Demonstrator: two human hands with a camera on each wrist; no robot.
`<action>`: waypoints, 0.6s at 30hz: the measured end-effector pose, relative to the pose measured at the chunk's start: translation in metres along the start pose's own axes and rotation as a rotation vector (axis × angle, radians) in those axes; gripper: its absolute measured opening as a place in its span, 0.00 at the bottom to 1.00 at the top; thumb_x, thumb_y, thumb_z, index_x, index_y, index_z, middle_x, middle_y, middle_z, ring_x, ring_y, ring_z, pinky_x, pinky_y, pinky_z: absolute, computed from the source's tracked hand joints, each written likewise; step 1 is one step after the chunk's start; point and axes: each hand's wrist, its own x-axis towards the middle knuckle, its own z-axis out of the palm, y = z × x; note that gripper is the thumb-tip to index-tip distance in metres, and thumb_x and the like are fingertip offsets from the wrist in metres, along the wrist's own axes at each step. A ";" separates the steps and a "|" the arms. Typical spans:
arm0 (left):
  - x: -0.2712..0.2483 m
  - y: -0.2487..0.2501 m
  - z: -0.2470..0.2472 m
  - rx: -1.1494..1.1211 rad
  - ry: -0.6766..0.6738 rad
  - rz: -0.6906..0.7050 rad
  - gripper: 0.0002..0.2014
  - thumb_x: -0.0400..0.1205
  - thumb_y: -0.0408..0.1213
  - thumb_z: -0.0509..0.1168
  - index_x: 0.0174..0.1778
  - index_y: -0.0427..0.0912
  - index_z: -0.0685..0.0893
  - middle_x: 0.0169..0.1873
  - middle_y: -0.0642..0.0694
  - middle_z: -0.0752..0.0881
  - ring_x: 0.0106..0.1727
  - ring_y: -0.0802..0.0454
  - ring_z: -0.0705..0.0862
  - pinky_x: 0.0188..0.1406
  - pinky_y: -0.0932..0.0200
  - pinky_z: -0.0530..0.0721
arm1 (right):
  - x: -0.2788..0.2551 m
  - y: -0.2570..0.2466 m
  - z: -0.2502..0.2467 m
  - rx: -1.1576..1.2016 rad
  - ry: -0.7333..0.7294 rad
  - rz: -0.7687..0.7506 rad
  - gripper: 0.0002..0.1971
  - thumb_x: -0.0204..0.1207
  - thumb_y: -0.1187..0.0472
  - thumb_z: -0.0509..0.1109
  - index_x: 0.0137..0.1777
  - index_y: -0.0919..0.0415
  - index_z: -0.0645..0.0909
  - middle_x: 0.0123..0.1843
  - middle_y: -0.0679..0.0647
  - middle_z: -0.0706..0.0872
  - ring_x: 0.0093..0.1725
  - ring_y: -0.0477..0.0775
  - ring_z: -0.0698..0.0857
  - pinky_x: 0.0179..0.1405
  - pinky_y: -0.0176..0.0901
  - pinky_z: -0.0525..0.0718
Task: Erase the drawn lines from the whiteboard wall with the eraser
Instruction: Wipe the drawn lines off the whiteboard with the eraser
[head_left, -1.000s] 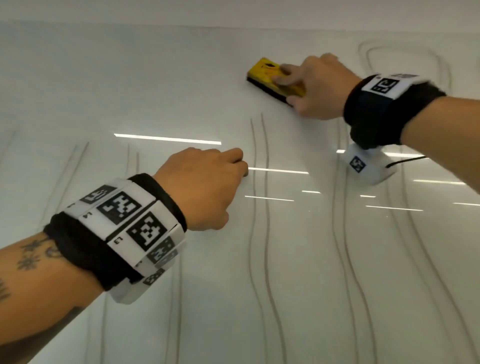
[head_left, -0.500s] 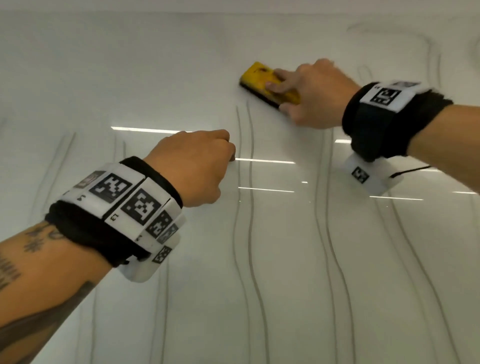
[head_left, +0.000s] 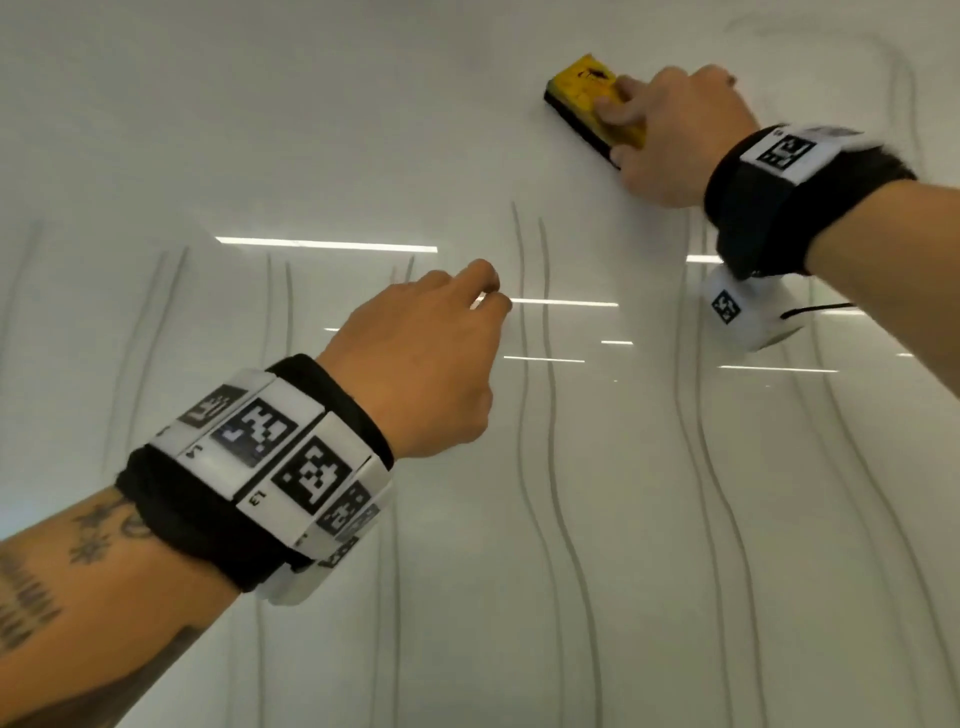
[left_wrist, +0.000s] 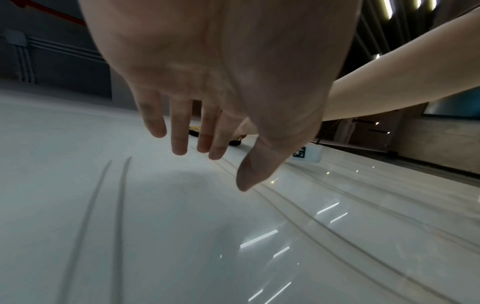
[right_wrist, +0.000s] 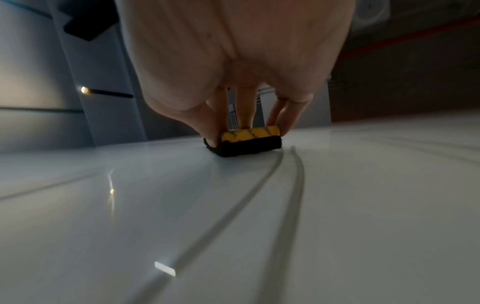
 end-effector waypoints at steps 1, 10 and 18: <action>-0.003 0.000 -0.001 -0.007 -0.016 0.010 0.28 0.84 0.46 0.64 0.81 0.46 0.71 0.76 0.53 0.70 0.65 0.47 0.80 0.59 0.49 0.85 | -0.007 -0.013 0.002 0.005 -0.024 -0.038 0.28 0.84 0.53 0.63 0.85 0.49 0.70 0.82 0.64 0.71 0.76 0.79 0.71 0.81 0.64 0.63; -0.011 -0.003 -0.002 0.077 -0.141 0.065 0.34 0.82 0.43 0.62 0.86 0.49 0.62 0.76 0.56 0.68 0.64 0.50 0.78 0.59 0.53 0.83 | -0.022 0.026 0.005 -0.078 0.023 0.116 0.26 0.85 0.57 0.63 0.83 0.54 0.72 0.83 0.63 0.72 0.71 0.79 0.75 0.75 0.60 0.69; -0.011 0.000 -0.004 0.090 -0.142 0.083 0.35 0.82 0.44 0.61 0.87 0.49 0.60 0.77 0.55 0.67 0.67 0.50 0.77 0.65 0.56 0.77 | -0.064 0.001 0.021 0.096 -0.031 -0.137 0.27 0.85 0.57 0.64 0.84 0.47 0.71 0.89 0.53 0.66 0.69 0.79 0.75 0.79 0.63 0.62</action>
